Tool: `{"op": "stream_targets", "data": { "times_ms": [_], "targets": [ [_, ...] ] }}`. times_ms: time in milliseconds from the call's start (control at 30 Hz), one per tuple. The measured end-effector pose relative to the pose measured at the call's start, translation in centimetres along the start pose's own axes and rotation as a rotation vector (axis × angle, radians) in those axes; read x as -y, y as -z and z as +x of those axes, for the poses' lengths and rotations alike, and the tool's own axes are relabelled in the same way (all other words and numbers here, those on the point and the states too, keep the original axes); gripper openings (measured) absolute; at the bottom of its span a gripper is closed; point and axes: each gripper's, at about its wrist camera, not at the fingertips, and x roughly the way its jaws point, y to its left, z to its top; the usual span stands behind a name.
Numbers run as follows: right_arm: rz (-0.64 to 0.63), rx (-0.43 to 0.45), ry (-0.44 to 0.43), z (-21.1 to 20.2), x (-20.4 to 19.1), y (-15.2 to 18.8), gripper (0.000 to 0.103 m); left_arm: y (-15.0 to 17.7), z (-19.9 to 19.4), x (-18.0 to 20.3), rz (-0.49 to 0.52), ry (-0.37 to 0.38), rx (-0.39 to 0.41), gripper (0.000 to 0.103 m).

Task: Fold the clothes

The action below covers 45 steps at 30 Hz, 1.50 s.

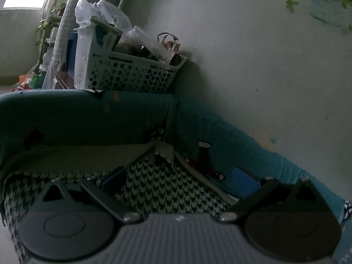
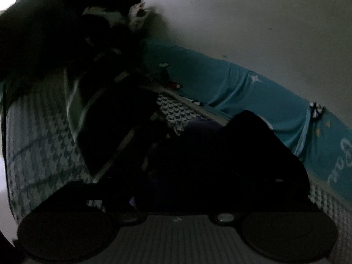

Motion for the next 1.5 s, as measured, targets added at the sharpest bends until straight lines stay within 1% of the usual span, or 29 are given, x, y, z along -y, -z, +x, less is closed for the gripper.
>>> {"op": "stream_targets", "data": {
  "times_ms": [33,67,167,367,567,633,867,933,1067,1100,1133,1233,1267,1333,1433,1500],
  "targets": [
    [0.019,0.002,-0.005,-0.2,0.4,0.0,0.06,-0.1,-0.1,0.0,0.005,-0.006,0.011,0.103],
    [0.029,0.004,-0.002,-0.4,0.6,0.0,0.051,-0.2,-0.3,0.0,0.009,-0.011,0.021,0.103],
    [0.073,0.019,0.01,-1.1,1.8,0.0,0.045,-0.4,-0.3,-0.3,0.005,-0.021,0.021,0.103],
    [0.152,0.057,0.051,-2.7,3.2,-0.6,0.036,-1.2,-1.0,-1.3,-0.04,-0.04,0.056,0.103],
    [0.235,0.109,0.119,-4.6,4.7,-1.1,0.032,-2.1,-1.8,-2.1,-0.086,-0.055,0.104,0.103],
    [0.26,0.115,0.122,-4.6,5.2,-1.3,0.032,-2.3,-2.0,-2.3,-0.095,-0.059,0.11,0.103],
    [0.289,0.119,0.145,-4.3,5.7,-1.7,0.032,-2.4,-2.1,-3.2,-0.112,-0.128,0.119,0.103],
    [0.293,0.116,0.149,-4.2,5.8,-1.7,0.032,-2.5,-2.1,-3.5,-0.101,-0.144,0.103,0.103],
    [0.3,0.106,0.143,-3.7,5.8,-1.9,0.032,-2.4,-1.6,-4.5,-0.087,-0.235,0.025,0.103],
    [0.301,0.102,0.137,-3.5,5.8,-2.0,0.032,-2.3,-1.3,-5.1,-0.096,-0.272,0.025,0.103],
    [0.302,0.096,0.127,-3.3,5.7,-2.0,0.032,-2.2,-1.1,-5.8,-0.104,-0.309,0.033,0.103],
    [0.294,0.077,0.1,-2.6,5.3,-2.0,0.032,-2.6,-1.7,-7.4,-0.117,-0.418,0.164,0.103],
    [0.289,0.07,0.091,-2.4,5.1,-2.0,0.033,-2.7,-1.6,-7.9,-0.134,-0.394,0.139,0.103],
    [0.281,0.056,0.073,-1.9,4.7,-2.0,0.034,-2.3,-0.8,-8.3,-0.133,-0.359,0.055,0.103],
    [0.276,0.041,0.047,-1.4,4.3,-2.0,0.036,-1.4,0.6,-7.6,-0.061,-0.324,-0.027,0.103],
    [0.286,0.039,0.018,-1.3,4.2,-2.0,0.036,-0.7,1.1,-6.8,-0.027,-0.293,-0.05,0.103]
  ]
}}
